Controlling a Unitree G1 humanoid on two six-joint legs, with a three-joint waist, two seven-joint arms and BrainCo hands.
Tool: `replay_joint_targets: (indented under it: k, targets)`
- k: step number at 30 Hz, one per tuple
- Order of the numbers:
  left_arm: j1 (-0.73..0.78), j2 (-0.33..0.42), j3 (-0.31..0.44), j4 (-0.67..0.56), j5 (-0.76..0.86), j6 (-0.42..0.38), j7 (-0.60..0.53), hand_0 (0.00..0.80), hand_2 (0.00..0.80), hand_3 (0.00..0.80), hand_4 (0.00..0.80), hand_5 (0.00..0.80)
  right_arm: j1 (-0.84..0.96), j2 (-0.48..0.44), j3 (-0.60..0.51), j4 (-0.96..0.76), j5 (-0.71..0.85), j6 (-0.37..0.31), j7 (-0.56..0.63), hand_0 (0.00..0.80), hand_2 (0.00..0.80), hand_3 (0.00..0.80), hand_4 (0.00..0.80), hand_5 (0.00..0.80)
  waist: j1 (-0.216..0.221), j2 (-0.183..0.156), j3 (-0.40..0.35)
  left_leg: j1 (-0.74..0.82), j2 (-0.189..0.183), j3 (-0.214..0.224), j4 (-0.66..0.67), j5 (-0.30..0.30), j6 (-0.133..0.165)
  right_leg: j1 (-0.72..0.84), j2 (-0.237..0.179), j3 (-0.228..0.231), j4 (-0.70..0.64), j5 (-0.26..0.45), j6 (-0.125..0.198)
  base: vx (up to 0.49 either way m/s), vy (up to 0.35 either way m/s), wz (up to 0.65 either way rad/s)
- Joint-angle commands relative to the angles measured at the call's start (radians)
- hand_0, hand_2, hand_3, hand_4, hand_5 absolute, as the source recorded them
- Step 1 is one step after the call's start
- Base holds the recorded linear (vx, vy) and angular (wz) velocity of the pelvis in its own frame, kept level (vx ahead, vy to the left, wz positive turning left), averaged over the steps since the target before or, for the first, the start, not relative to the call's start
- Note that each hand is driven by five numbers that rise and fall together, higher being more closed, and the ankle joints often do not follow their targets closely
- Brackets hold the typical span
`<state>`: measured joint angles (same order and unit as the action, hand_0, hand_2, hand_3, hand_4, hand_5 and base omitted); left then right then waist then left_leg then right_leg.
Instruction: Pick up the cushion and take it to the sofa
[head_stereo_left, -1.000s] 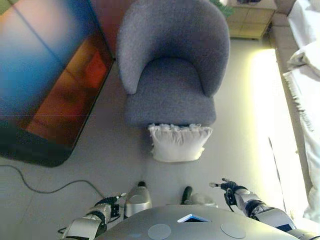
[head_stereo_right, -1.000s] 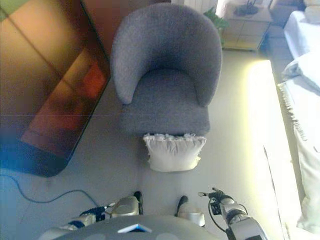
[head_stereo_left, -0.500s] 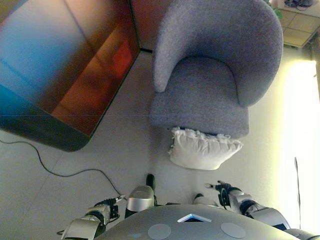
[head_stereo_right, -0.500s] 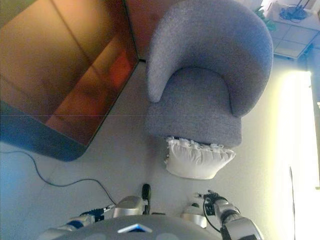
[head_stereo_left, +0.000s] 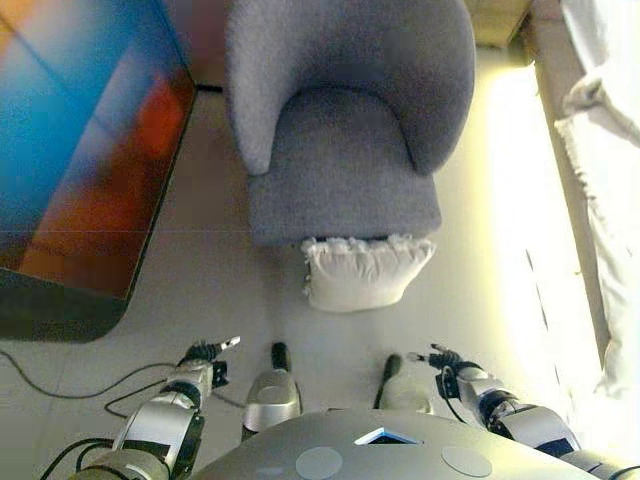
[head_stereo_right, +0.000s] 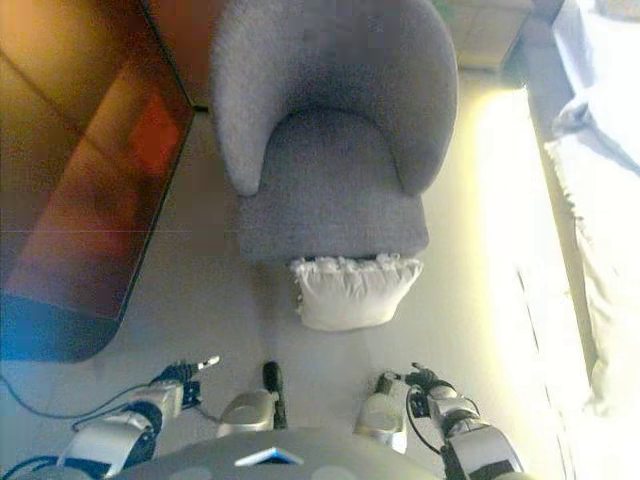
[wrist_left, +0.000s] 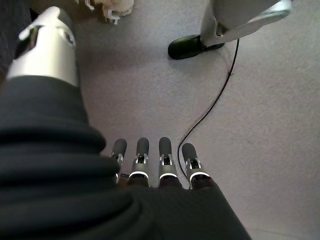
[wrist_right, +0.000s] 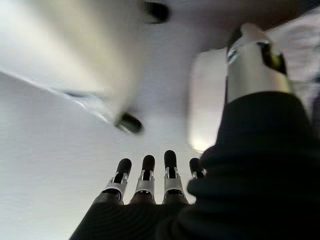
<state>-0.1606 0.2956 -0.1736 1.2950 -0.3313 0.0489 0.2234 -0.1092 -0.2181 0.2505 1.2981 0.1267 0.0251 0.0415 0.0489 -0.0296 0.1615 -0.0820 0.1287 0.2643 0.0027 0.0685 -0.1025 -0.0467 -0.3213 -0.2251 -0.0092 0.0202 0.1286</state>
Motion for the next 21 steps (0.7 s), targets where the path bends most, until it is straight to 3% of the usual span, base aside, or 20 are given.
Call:
replay_joint_targets:
  k: [1,4,7,11,15,21]
  targets:
    - [-0.005,-0.025,-0.011,-0.026,-0.036,-0.061,0.046,0.0,0.0,0.0,0.0,0.0,-0.037,-0.054,0.034,-0.065,-0.029,0.008,-0.029,0.0,0.0,0.0,0.0,0.0,-0.014,0.039,0.067,-0.118,0.093,-0.12,0.193,-0.096,-0.004,0.016,0.031,0.031,0.02,-0.02,0.034,0.065,-0.24,0.08]
    - [-0.034,-0.023,-0.056,-0.075,-0.022,-0.085,0.012,0.0,0.0,0.0,0.0,0.0,-0.073,-0.08,0.063,-0.092,0.026,-0.013,-0.081,0.0,0.0,0.0,0.0,0.0,-0.02,0.053,0.12,-0.162,0.115,-0.145,0.163,-0.055,-0.029,-0.024,0.061,0.021,0.045,-0.052,0.016,-0.081,-0.216,-0.11]
    - [-0.093,-0.034,-0.108,-0.104,-0.075,-0.108,0.051,0.0,0.0,0.0,0.0,0.0,-0.143,-0.096,0.086,-0.105,0.046,-0.032,-0.151,0.0,0.0,0.0,0.0,0.0,-0.032,0.066,0.183,-0.225,0.12,-0.169,0.111,-0.006,-0.039,-0.114,0.089,0.029,0.076,-0.059,-0.006,-0.213,-0.16,0.03]
    - [-0.155,-0.037,-0.114,-0.155,-0.121,-0.169,0.079,0.0,0.0,0.0,0.0,0.0,-0.232,-0.111,0.096,-0.114,0.056,-0.052,-0.219,0.0,0.0,0.0,0.0,0.0,-0.04,0.07,0.242,-0.256,0.114,-0.148,0.025,0.038,-0.043,-0.188,0.108,0.015,0.069,-0.042,-0.019,-0.132,-0.068,0.04]
    - [-0.225,-0.034,-0.148,-0.197,-0.102,-0.175,0.102,0.0,0.0,0.0,0.0,0.0,-0.304,-0.117,0.1,-0.145,0.067,-0.096,-0.318,0.0,0.0,0.0,0.0,0.0,-0.036,0.066,0.28,-0.329,0.075,-0.174,0.063,0.028,-0.034,-0.269,0.103,0.015,0.105,-0.036,-0.025,-0.088,0.001,0.07]
    - [-0.354,-0.027,-0.185,-0.248,-0.138,-0.186,0.207,0.0,0.0,0.0,0.0,0.0,-0.435,-0.149,0.106,-0.233,0.068,-0.155,-0.443,0.0,0.0,0.0,0.0,0.0,-0.049,0.046,0.337,-0.46,0.054,-0.195,0.136,0.026,-0.035,-0.385,0.088,0.036,0.145,-0.019,-0.011,-0.047,0.013,0.07]
